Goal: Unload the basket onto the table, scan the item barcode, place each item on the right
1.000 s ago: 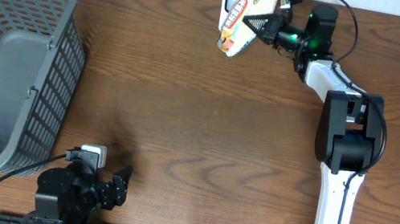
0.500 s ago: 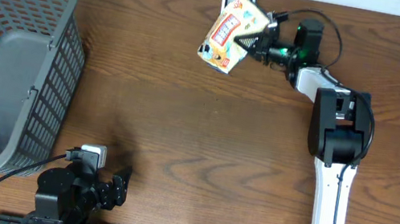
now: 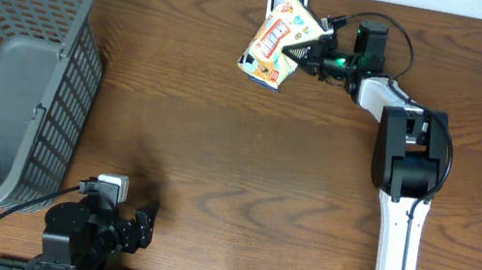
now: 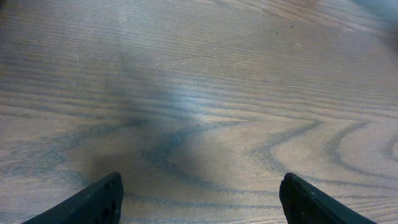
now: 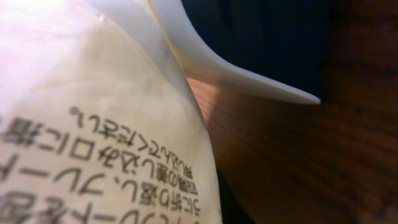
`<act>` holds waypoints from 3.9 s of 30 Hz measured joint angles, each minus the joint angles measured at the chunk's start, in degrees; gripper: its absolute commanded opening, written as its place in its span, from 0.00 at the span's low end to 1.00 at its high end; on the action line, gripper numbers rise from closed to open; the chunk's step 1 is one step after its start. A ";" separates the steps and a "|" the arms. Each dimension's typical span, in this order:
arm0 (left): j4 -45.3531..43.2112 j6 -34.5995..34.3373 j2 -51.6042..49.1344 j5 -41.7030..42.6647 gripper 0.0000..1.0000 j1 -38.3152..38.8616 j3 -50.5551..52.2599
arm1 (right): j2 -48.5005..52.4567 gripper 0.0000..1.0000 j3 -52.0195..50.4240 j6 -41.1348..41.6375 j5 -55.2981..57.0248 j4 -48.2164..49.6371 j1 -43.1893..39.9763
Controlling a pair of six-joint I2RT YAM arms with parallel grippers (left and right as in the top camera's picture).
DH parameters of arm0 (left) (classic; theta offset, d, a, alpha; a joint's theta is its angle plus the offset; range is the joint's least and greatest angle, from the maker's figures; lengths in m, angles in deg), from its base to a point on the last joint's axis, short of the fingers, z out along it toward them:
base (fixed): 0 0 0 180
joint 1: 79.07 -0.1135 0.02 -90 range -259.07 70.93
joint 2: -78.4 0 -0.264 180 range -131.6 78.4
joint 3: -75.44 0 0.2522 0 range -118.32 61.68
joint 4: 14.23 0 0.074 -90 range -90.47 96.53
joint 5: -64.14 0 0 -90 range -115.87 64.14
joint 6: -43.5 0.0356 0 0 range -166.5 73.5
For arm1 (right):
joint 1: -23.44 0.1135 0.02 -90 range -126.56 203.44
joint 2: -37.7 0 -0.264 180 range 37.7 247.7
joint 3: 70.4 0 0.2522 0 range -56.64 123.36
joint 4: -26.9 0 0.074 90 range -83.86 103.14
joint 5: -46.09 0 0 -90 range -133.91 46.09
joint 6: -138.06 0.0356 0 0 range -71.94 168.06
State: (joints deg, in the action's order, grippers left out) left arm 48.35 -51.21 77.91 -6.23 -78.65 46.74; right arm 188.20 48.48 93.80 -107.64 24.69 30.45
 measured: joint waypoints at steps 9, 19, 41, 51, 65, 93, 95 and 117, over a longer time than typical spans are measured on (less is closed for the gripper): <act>0.00 0.00 0.00 -0.02 0.81 0.00 0.00 | 0.37 0.01 5.49 -0.85 5.16 -6.19 2.38; 0.00 0.00 0.02 0.00 0.80 0.00 0.00 | 0.37 0.02 6.36 -1.07 8.66 -10.88 3.48; 0.00 0.00 0.02 0.00 0.80 0.00 0.00 | 1.01 0.02 18.62 0.39 16.26 -28.55 3.30; 0.00 0.00 0.02 0.00 0.80 0.00 0.00 | 1.01 0.01 27.36 0.07 22.51 -37.97 3.32; 0.00 0.00 0.02 0.00 0.81 0.00 0.00 | 0.96 0.01 27.30 -2.69 25.77 -55.19 4.07; 0.02 0.00 0.00 0.00 0.80 0.00 0.00 | -31.82 0.99 25.11 -30.03 65.79 -97.68 -15.13; 0.00 0.00 0.00 0.00 0.80 0.00 0.00 | -31.80 0.99 23.17 -35.71 57.61 -94.92 -14.86; 0.00 0.00 0.00 0.00 0.80 0.00 0.00 | -24.90 0.99 -1.38 -30.01 78.07 -53.94 21.88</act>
State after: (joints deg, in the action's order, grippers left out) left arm 48.35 -51.21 77.91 -6.23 -78.65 46.74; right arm 163.30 47.10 63.79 -29.56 -29.25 52.33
